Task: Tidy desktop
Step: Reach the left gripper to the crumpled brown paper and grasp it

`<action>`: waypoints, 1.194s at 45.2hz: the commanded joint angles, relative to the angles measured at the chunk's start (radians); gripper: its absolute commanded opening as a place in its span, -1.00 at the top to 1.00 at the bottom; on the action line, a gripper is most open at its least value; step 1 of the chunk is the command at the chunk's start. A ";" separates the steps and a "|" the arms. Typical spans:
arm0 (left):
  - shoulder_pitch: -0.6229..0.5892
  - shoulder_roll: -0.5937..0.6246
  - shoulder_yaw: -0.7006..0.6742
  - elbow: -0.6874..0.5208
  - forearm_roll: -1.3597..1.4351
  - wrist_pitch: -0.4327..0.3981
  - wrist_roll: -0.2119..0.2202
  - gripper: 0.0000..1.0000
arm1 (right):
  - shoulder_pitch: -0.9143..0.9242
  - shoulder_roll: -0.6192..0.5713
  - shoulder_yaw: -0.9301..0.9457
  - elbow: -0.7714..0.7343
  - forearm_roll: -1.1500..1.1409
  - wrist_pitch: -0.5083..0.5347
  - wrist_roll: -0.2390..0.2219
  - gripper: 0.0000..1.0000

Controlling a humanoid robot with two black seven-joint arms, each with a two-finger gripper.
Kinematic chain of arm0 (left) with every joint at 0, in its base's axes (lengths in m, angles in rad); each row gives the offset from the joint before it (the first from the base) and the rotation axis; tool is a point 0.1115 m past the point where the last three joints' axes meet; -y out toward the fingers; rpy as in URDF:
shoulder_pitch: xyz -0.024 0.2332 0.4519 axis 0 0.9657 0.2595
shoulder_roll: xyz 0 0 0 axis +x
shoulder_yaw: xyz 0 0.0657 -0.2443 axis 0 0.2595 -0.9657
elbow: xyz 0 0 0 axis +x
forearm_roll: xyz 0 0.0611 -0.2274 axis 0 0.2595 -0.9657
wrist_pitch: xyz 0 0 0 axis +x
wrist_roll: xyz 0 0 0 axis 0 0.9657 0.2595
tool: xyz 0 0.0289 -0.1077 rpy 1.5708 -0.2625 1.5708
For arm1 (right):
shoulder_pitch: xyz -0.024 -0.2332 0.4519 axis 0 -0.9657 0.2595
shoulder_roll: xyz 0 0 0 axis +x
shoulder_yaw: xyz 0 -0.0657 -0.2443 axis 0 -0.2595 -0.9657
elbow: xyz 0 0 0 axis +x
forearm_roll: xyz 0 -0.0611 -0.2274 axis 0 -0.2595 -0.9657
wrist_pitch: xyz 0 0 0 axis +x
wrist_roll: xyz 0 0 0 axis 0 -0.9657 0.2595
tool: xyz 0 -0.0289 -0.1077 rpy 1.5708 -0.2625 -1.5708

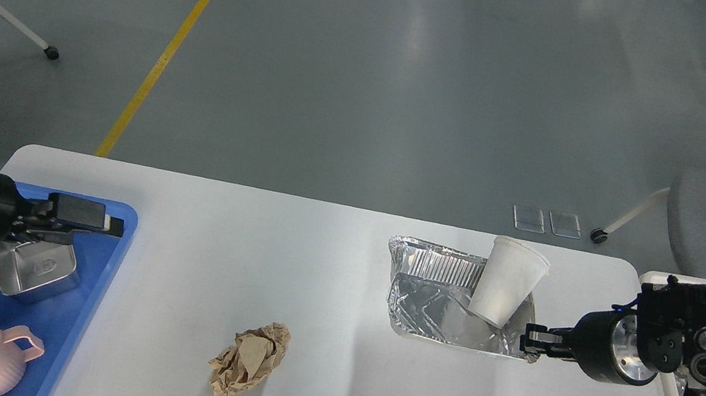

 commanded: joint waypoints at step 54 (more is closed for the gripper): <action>0.231 -0.632 0.024 0.305 0.195 0.159 0.047 0.74 | -0.013 -0.005 0.000 0.000 -0.011 0.000 0.000 1.00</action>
